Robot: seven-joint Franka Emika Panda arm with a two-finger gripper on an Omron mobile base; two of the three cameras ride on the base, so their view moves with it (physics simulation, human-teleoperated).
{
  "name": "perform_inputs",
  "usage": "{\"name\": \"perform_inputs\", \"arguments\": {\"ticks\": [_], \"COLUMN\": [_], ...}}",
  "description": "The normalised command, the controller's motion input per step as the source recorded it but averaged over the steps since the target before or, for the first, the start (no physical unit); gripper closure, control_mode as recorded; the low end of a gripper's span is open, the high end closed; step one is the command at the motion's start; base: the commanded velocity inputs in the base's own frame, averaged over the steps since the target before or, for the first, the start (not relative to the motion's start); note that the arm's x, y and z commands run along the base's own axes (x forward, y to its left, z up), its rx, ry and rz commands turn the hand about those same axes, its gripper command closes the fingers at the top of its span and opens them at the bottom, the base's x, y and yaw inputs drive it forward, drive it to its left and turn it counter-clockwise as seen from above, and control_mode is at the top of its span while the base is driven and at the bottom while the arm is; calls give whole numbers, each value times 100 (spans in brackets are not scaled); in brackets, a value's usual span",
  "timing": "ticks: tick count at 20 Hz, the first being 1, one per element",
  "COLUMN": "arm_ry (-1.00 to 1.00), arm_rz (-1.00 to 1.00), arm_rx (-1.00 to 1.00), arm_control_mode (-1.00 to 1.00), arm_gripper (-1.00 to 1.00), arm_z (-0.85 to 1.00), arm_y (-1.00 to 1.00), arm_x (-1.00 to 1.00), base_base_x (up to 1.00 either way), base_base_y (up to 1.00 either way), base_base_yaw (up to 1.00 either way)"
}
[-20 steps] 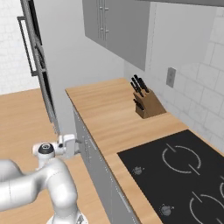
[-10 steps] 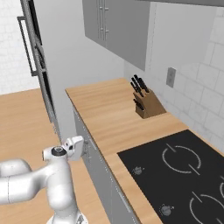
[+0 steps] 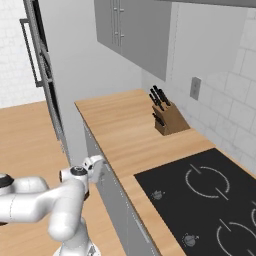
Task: Take a straw from the drawer in front and place it inside the glass cup on the dining counter.
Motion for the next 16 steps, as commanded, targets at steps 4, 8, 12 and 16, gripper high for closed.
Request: {"name": "perform_inputs", "arguments": {"ticks": [4, 8, 12, 16], "arm_ry": [9, 8, 5, 5], "arm_rz": [1, 0, 0, 0], "arm_rx": [0, 0, 0, 0], "arm_control_mode": [-100, -100, -100, -100], "arm_gripper": [-100, -100, -100, 100], "arm_z": [-47, -51, -49, -37], "arm_y": [1, 0, 6, 21], "arm_x": [63, 57, 30, 2], "base_base_x": [0, 0, 0, 0], "base_base_y": [0, 0, 0, 0], "base_base_yaw": [0, 0, 0, 0]}}
